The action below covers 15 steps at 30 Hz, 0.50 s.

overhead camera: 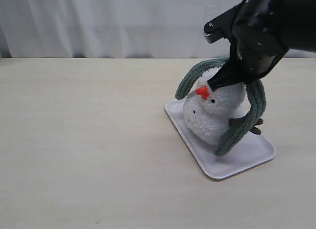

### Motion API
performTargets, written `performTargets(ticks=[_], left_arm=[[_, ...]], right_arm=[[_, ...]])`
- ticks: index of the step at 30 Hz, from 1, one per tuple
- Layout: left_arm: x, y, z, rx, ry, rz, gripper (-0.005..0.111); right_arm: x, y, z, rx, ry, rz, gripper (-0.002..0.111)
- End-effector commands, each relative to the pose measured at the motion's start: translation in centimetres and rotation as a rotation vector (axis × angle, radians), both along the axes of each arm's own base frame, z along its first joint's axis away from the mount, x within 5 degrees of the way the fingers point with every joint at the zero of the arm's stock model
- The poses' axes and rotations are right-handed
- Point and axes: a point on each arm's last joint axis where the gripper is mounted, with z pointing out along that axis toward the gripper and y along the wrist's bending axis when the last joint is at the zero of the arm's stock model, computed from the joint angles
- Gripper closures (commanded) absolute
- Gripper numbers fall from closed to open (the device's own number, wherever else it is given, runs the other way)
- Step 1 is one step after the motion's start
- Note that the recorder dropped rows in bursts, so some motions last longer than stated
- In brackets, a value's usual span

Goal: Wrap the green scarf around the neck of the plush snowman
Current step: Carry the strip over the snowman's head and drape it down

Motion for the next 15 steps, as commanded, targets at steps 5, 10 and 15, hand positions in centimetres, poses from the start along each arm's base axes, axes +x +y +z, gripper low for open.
performTargets(ticks=[5,10,15], left_arm=[[0.02,-0.05,0.07,-0.002,-0.013,-0.010,0.107],[0.02,-0.05,0.07,-0.002,-0.013,-0.010,0.107],[0.02,-0.05,0.07,-0.002,-0.013,-0.010,0.107]], right_arm=[[-0.04,-0.88,-1.16,0.023,0.026,-0.010,0.104],[0.12,-0.69,-1.12,0.039,0.009,0.005,0.104],[0.20,-0.60,-1.05,0.073,-0.012,-0.024,0.104]])
